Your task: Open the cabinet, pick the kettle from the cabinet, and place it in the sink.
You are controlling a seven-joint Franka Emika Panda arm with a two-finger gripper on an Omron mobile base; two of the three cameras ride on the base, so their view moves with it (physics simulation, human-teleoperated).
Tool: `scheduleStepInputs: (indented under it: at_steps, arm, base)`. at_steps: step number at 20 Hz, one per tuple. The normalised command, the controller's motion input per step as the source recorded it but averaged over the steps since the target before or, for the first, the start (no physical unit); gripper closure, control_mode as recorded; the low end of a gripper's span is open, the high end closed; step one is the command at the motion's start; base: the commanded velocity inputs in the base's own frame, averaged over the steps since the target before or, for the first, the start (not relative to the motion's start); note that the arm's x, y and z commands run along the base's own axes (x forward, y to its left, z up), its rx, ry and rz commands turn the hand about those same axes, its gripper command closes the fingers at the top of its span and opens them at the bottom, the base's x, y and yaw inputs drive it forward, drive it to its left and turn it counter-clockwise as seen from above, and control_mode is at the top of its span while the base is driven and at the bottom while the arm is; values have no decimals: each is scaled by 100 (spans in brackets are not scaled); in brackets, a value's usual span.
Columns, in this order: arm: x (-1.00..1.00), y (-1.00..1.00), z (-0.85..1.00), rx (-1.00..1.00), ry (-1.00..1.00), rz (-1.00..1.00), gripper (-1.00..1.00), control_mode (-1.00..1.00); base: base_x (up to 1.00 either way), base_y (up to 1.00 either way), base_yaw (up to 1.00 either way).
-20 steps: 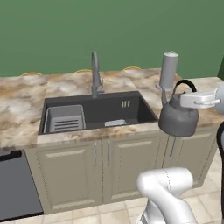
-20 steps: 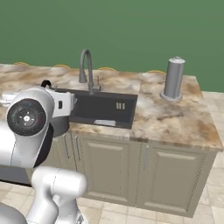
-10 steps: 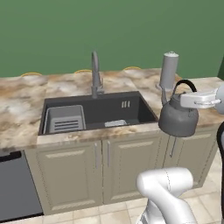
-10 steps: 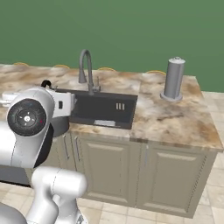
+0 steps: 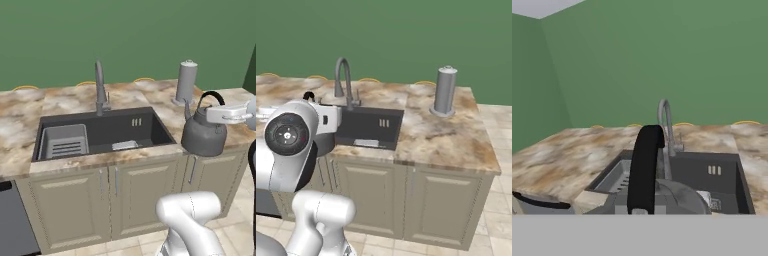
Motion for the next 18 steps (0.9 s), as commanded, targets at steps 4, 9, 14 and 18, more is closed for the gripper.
scheduleStepInputs:
  at_steps: [4,9,14,18]
  arm:
    - [0,0,0,0,0,0,100,100]
    - [0,0,0,0,0,0,100,100]
    - [0,0,0,0,0,0,100,100]
    - [0,0,0,0,0,0,100,100]
  base:
    - [38,-31,-10]
    - [23,-18,-3]
    - [23,-10,0]
    - [46,-16,0]
